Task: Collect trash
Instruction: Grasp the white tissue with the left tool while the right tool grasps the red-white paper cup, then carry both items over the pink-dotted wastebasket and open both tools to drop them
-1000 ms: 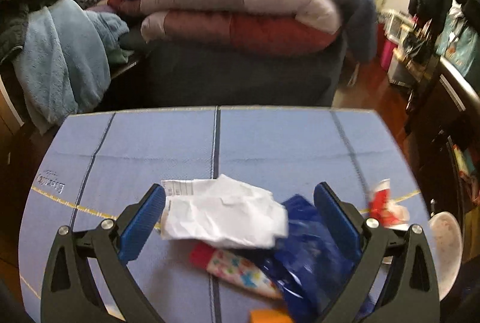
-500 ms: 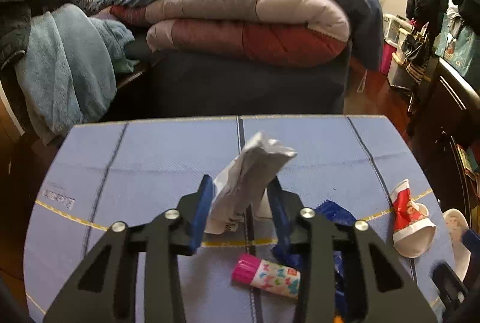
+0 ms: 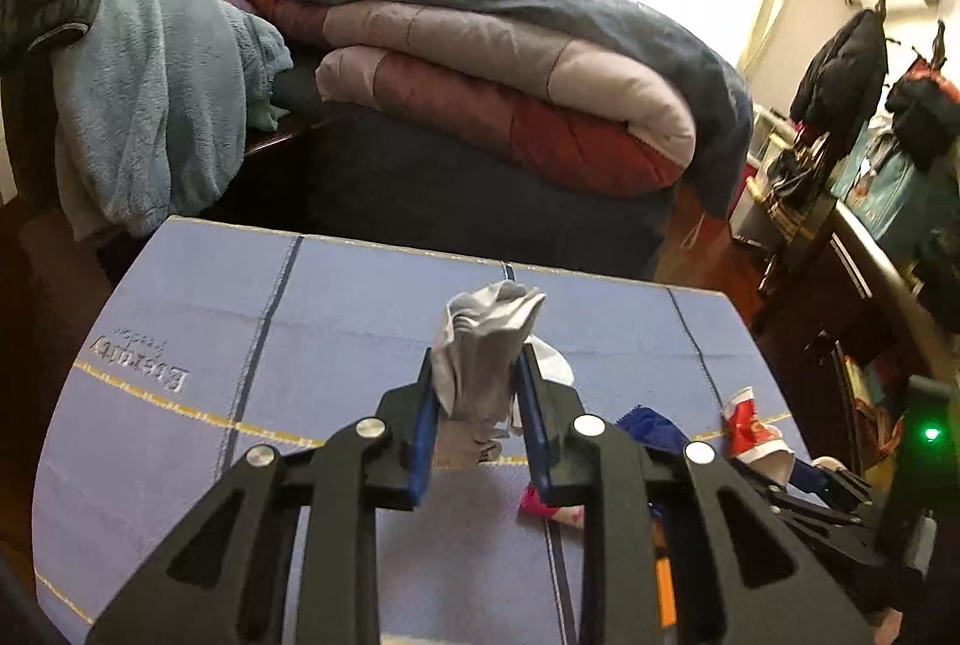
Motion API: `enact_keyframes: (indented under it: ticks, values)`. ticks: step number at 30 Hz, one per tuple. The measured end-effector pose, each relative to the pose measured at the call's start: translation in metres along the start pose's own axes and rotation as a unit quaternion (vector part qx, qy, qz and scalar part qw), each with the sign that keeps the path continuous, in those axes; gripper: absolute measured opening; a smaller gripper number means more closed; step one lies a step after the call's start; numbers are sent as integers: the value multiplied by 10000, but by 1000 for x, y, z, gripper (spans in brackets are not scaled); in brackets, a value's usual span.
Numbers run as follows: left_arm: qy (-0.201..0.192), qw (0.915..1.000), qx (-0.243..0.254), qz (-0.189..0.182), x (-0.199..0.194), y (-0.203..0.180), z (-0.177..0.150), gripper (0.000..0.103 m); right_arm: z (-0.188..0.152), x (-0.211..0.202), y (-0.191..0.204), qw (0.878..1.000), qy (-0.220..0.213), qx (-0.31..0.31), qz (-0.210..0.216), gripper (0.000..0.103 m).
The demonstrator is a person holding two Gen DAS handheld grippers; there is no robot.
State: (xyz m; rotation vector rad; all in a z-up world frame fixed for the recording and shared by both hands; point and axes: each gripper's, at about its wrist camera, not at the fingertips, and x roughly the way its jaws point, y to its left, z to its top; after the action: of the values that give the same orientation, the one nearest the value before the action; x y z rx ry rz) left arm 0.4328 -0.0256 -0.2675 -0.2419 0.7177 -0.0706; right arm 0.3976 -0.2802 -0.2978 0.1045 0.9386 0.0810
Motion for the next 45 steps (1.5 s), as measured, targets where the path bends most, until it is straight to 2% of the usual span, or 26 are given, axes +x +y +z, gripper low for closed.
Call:
enact_keyframes:
  ticks: [5,9,15,21,32,45]
  values:
    - [-139,9996,-51,-224,-23,4,-3,26,-6,-23,6,9994,-288,-128,-122,57]
    - [-287,9990,33,-347,-47,-3,-6,26,-12,-49,1,9988,-475,-48,-59,57]
    - [-435,9977,378,-360,-78,-30,-18,28,-28,-89,-12,9975,-663,176,161,57]
    - [-441,9964,566,-455,-96,-56,-32,28,-48,-119,-22,9967,-783,168,135,57]
    - [-434,9907,992,-827,-124,-121,-55,28,-82,-152,-51,9959,-858,301,-1,57]
    - [-336,9764,1630,-1374,-130,-217,-79,28,-110,-176,-132,9900,-1013,924,-340,58]
